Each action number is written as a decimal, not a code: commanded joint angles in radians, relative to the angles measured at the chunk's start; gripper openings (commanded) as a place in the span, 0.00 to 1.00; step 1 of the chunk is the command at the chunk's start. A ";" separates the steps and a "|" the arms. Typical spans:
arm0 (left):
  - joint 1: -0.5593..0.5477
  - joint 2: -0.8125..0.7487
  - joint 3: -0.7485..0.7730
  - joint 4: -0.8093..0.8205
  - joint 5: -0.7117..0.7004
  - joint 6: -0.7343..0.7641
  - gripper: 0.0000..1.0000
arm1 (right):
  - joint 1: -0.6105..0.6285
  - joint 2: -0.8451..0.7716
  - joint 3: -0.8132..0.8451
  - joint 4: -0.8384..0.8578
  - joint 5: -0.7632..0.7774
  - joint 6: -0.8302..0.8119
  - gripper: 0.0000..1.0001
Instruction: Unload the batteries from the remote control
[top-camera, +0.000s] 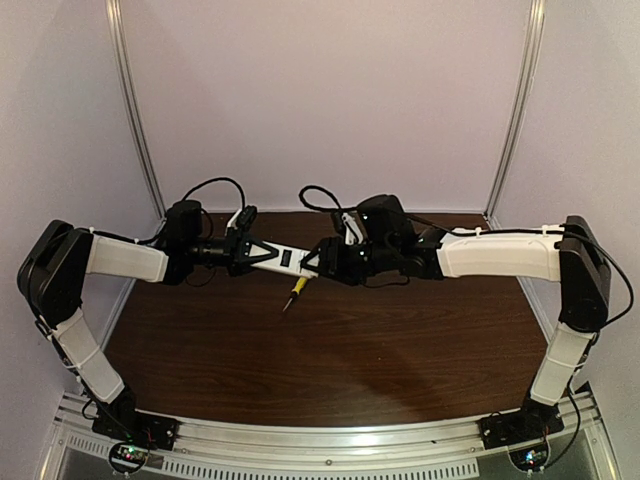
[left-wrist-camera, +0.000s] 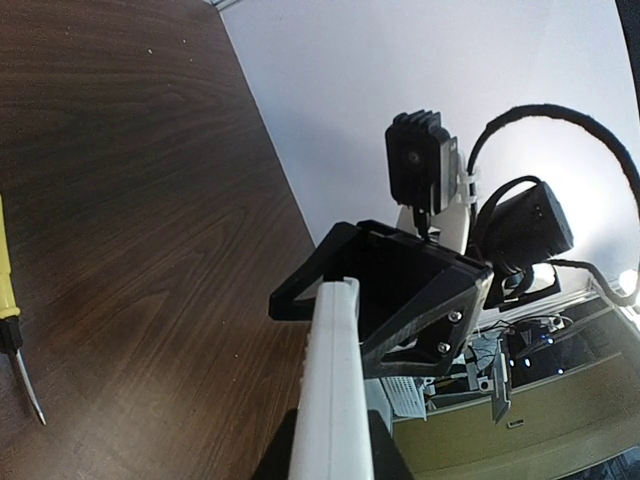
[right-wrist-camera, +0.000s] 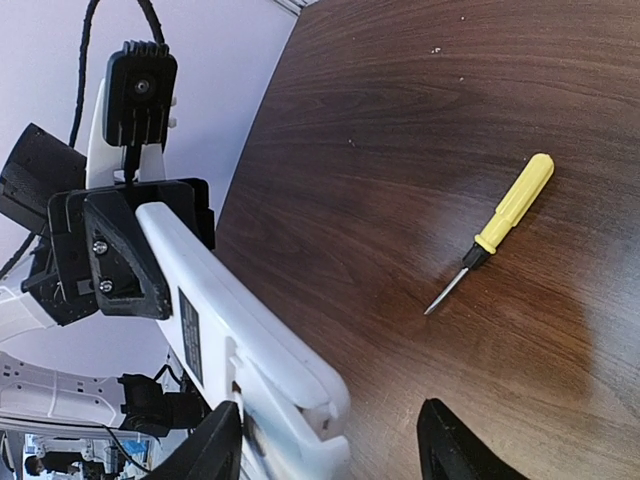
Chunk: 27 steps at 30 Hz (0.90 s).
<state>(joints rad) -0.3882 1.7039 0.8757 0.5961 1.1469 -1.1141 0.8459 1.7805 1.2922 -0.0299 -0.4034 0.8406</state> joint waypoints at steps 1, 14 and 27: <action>0.000 -0.020 0.029 0.024 0.011 0.020 0.00 | 0.006 -0.024 0.044 -0.079 0.050 -0.026 0.61; 0.000 -0.023 0.040 -0.031 -0.001 0.059 0.00 | 0.016 -0.022 0.081 -0.154 0.092 -0.061 0.50; 0.000 -0.024 0.044 -0.043 -0.002 0.066 0.00 | 0.022 -0.021 0.096 -0.186 0.105 -0.075 0.38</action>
<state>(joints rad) -0.3878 1.7035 0.8906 0.5209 1.1412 -1.0664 0.8600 1.7802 1.3579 -0.1654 -0.3359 0.7845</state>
